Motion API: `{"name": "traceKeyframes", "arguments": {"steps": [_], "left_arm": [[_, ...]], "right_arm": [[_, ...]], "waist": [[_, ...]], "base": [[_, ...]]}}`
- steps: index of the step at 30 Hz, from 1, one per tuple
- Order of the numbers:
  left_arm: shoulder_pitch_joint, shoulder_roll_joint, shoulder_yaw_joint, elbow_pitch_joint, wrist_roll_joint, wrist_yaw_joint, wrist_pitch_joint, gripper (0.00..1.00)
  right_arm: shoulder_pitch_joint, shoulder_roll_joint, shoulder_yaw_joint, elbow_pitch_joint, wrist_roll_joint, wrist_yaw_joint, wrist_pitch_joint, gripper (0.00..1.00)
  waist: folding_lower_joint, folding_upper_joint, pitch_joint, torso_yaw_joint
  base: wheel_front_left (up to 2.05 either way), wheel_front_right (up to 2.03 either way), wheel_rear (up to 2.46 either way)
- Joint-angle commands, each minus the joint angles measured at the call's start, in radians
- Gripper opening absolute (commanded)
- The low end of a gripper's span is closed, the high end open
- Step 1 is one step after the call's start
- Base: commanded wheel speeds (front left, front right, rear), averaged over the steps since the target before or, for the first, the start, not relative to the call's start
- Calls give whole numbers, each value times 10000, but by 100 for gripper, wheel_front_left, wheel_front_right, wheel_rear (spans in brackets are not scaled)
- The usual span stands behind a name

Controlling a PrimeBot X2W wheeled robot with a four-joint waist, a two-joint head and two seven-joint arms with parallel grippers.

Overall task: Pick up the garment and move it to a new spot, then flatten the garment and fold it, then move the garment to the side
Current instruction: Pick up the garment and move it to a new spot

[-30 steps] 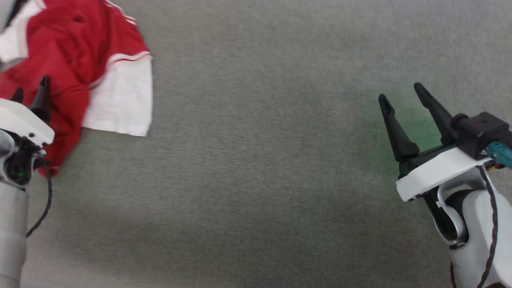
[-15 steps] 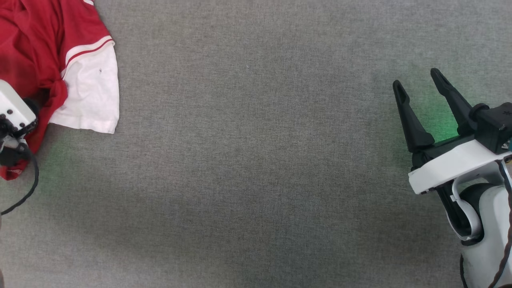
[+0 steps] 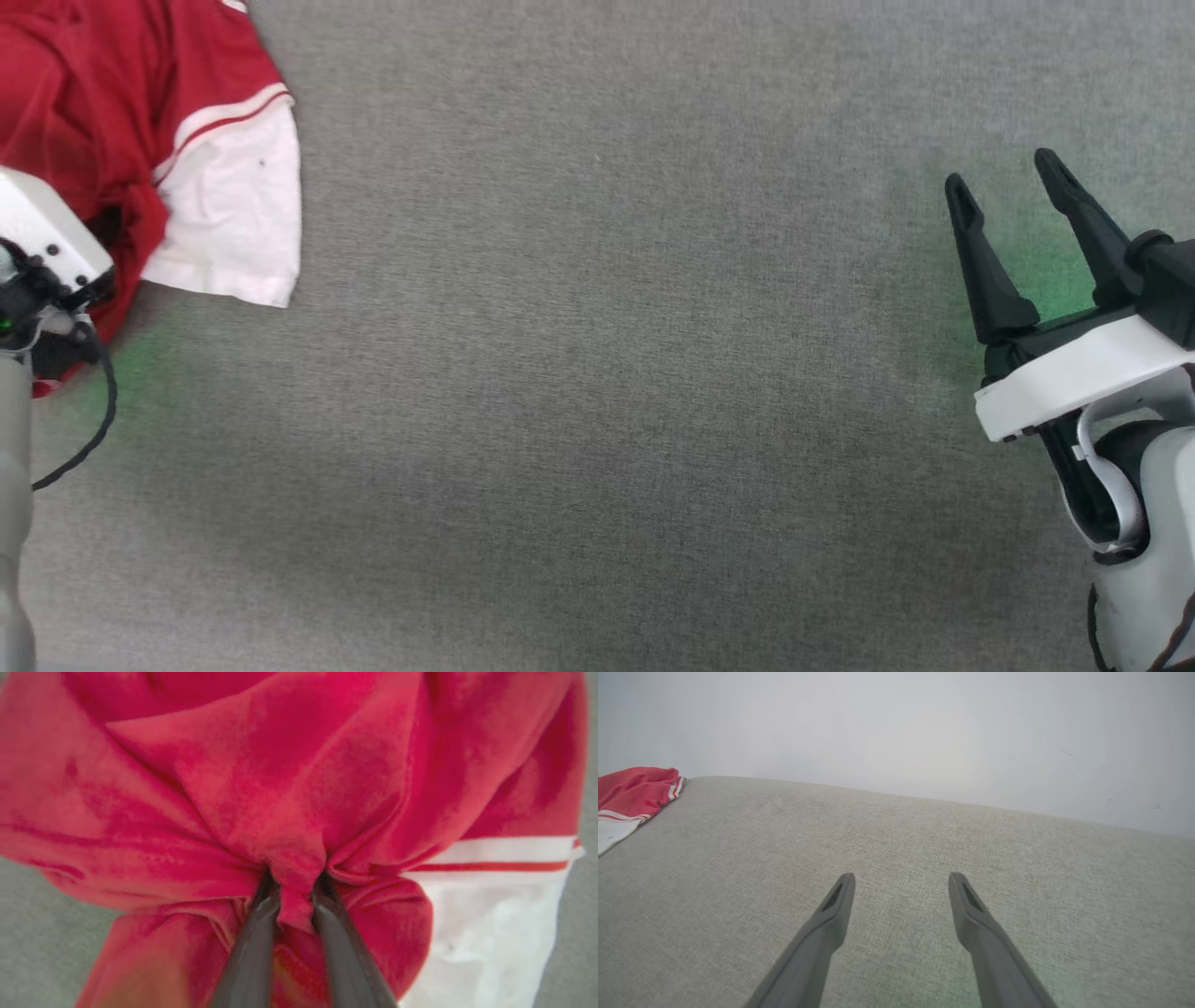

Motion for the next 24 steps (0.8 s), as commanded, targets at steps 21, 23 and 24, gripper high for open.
{"name": "traceKeyframes", "arguments": {"steps": [21, 23, 24], "left_arm": [[-774, 1170, -1236, -2487, 1144, -205, -1175, 0], [-806, 1238, -1316, -2819, 1171, -207, -1068, 0], [-826, 1312, -1363, -2974, 1217, -208, -1002, 0]], "right_arm": [[750, 715, -503, 672, 317, 1, -603, 100], [863, 780, -603, 705, 366, 1, -655, 100], [906, 813, -632, 716, 357, 1, -669, 100]], "waist": [[0, 0, -2715, 877], [0, 0, -2938, 940], [0, 0, -3037, 961]], "base": [[0, 0, 0], [0, 0, 0], [0, 0, 0]]}}
